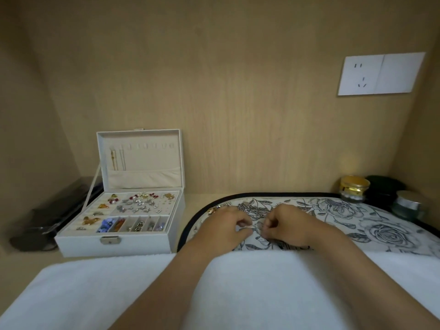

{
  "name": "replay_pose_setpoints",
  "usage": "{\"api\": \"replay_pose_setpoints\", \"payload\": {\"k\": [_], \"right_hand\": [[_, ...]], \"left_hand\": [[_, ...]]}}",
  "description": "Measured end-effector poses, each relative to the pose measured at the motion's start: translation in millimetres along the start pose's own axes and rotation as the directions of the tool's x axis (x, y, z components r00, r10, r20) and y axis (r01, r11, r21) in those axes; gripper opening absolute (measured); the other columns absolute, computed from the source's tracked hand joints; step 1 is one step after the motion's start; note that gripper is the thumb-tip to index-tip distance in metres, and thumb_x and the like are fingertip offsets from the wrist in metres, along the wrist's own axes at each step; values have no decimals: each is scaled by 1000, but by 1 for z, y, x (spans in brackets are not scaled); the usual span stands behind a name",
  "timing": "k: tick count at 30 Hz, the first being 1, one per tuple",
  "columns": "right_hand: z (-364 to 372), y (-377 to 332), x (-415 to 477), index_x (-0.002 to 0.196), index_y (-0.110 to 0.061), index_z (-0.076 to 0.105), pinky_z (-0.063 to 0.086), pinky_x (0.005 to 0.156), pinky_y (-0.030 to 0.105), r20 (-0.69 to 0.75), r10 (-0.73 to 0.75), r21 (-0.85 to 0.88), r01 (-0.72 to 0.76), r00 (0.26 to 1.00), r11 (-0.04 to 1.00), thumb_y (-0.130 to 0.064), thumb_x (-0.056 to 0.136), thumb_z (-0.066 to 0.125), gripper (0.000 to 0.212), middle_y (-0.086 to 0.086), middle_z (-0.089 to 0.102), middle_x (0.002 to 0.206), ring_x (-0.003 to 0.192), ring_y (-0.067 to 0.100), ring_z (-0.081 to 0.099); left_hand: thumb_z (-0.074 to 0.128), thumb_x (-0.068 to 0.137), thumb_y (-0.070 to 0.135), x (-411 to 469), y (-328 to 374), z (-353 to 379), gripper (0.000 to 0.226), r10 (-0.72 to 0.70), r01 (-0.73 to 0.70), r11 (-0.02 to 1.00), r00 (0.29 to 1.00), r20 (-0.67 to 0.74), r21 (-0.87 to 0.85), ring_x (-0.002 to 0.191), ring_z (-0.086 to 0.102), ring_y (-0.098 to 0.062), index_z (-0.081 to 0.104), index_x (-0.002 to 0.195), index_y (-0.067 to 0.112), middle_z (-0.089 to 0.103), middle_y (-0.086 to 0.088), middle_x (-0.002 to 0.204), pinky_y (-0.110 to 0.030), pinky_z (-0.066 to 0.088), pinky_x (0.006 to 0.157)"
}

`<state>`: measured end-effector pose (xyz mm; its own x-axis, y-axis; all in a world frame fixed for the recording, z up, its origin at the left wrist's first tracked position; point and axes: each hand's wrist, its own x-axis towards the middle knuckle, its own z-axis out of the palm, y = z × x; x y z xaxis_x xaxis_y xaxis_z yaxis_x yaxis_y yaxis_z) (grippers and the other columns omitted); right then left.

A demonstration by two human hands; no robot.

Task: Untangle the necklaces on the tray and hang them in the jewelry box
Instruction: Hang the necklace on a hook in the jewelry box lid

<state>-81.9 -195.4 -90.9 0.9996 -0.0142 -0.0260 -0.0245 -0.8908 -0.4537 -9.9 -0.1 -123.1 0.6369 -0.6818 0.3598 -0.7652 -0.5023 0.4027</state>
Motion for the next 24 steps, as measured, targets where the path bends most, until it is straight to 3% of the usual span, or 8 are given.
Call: {"api": "replay_pose_setpoints", "payload": {"k": [4,7,12,18,22,24], "right_hand": [[3,1,2,74,-27,75,58,81,33,-19,6,13,-6,1000,1000,-35,82,73,12,-14,73,75,77,4,68],[3,0,1,73,-29,74,58,78,31,-26,22,42,-20,999,999,-40,80,75,13,-17,72,71,73,2,67],[11,-6,2,80,-33,74,57,76,30,-101,23,43,-19,995,999,-46,76,78,14,-17,71,71,70,1,66],[15,-7,7,74,-33,75,57,75,31,-113,8,75,0,994,997,-33,79,79,6,-20,71,68,67,0,65],[17,-7,9,82,-26,71,55,76,33,-120,-28,-46,23,992,999,-33,88,67,9,-11,71,78,75,7,64],[18,-5,9,83,-23,70,54,75,33,-126,-29,70,38,992,997,-28,91,64,11,-7,72,79,72,7,62]], "left_hand": [[67,90,39,3,1,3,22,4,-6,999,999,49,33,101,50,-9,73,110,34,58,13,101,-31,46,85],[68,89,35,6,5,1,12,16,-17,996,1000,12,83,93,53,-9,75,98,32,58,13,92,-30,47,79],[57,93,23,7,8,5,12,56,-42,966,997,-51,253,98,55,-14,68,93,24,63,7,100,-30,45,75],[56,95,21,6,-3,6,9,-26,28,999,998,-59,36,96,53,-13,62,90,23,56,11,93,-31,45,81],[68,88,39,6,-8,9,11,5,-5,1000,1000,6,-6,100,50,-9,69,98,34,59,15,96,-29,44,86],[71,86,41,6,-9,10,12,-2,2,1000,1000,17,-21,102,50,-10,70,96,36,60,14,96,-32,44,88]]}}
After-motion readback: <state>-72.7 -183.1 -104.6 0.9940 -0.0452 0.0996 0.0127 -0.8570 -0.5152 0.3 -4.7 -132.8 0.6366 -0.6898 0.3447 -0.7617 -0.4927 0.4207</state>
